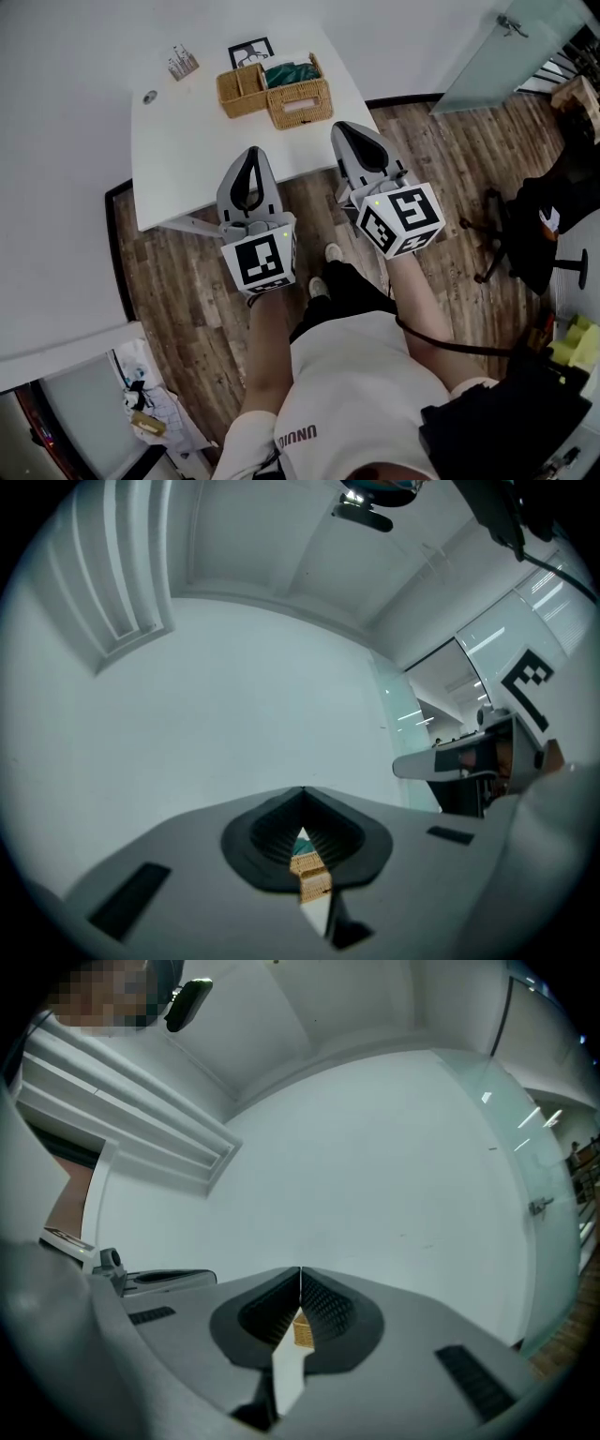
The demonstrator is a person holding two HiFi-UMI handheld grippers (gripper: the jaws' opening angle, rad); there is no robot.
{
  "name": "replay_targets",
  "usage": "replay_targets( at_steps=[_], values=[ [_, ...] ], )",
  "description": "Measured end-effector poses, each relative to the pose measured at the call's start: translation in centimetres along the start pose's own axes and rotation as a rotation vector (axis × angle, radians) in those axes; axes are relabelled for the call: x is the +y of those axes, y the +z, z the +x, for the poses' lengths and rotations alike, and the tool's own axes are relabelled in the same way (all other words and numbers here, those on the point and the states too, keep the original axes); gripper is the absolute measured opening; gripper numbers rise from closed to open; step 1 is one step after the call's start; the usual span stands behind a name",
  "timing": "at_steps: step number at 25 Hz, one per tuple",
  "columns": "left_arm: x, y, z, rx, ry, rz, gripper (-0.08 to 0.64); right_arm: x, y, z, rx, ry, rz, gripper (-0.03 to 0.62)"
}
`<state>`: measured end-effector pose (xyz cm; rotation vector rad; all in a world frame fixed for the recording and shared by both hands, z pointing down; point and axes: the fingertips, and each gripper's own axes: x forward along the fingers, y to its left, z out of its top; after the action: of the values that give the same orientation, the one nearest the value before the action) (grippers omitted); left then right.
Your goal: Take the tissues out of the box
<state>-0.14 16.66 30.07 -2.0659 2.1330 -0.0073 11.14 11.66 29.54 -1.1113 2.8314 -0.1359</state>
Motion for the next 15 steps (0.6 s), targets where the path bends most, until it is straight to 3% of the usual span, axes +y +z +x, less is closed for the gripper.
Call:
replay_targets(
  at_steps=[15],
  values=[
    [2.8, -1.1, 6.2, 0.006, 0.015, 0.007, 0.012, -3.4, -1.2, 6.9, 0.045, -0.009, -0.027, 0.02]
  ],
)
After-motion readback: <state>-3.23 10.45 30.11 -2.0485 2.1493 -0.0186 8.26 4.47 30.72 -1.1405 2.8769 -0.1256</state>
